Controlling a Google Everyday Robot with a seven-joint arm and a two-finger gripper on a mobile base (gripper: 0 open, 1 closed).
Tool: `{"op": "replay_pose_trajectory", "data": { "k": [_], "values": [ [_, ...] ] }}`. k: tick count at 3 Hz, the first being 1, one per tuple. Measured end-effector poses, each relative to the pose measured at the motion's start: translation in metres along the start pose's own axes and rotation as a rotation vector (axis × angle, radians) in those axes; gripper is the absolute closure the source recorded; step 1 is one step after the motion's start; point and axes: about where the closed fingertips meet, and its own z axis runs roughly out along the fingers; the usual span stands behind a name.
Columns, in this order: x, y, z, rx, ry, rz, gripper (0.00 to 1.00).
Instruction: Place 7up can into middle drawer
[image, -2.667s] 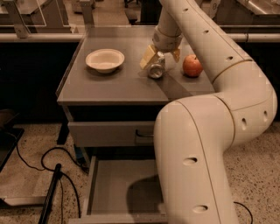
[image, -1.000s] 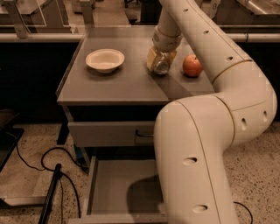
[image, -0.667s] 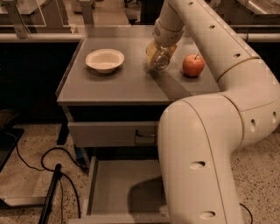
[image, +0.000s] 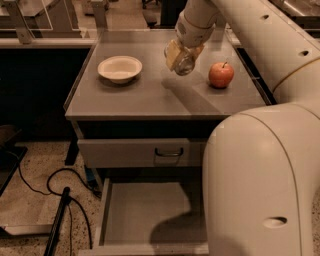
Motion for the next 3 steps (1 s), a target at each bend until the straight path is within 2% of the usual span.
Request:
{"op": "replay_pose_trajectory", "data": {
  "k": [1, 2, 3],
  "values": [
    [0.012, 0.008, -0.006, -0.001, 0.004, 0.000, 1.00],
    [0.043, 0.028, -0.027, 0.000, -0.011, 0.018, 1.00],
    [0.077, 0.053, -0.035, -0.009, -0.007, 0.020, 1.00]
  ]
}}
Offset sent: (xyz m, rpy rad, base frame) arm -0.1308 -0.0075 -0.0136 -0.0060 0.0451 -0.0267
